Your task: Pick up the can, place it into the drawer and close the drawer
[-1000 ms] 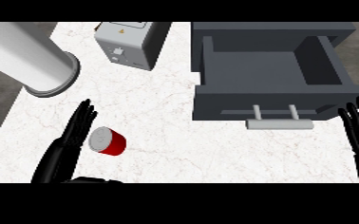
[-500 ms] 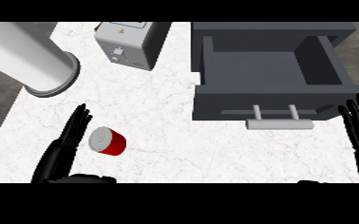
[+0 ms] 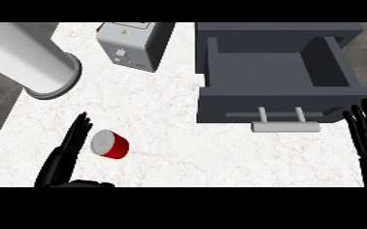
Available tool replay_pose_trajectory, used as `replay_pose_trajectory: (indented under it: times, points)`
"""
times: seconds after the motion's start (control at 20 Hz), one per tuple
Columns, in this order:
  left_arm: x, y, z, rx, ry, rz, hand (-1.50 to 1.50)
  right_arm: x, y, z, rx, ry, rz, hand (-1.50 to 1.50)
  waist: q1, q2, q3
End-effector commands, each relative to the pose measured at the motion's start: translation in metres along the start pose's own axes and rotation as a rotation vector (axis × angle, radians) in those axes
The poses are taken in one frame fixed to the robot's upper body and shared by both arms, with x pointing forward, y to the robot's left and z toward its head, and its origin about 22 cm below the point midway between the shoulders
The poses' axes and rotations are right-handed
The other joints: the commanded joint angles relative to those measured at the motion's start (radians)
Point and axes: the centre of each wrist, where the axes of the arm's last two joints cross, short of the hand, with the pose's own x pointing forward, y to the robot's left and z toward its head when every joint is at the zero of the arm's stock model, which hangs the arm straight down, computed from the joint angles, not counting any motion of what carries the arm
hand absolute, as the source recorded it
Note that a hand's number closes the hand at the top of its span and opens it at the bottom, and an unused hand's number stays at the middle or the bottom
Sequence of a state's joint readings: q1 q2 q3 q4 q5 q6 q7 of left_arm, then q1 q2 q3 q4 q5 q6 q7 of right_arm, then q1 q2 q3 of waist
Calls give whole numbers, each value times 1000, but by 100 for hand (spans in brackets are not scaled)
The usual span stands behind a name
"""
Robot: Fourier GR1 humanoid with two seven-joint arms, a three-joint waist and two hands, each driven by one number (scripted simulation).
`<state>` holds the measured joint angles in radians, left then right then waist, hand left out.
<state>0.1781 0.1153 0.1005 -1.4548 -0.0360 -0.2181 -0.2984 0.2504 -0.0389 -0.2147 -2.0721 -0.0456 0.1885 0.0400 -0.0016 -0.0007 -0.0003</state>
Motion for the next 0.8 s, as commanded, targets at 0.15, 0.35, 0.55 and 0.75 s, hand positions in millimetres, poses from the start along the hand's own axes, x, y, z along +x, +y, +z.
replay_pose_trajectory:
  times: [0.15, 0.35, 0.55, 0.75]
  points:
    - [-18, 11, 6, 21, 28, -18, -150, 6, 3, 1, -7, -2, -14, -150, 1, 0, 0]
    - [-33, 13, -3, 29, 46, 14, -150, 5, 0, 10, -12, 14, 14, -150, -1, 0, 0]
    - [-38, -3, -9, 31, 63, 14, -150, -7, -6, 2, 12, 11, -3, -150, 0, 0, 0]
    - [-49, -6, -25, 37, 31, 27, -150, 3, -12, 1, 1, 5, 1, -150, -3, 1, 0]
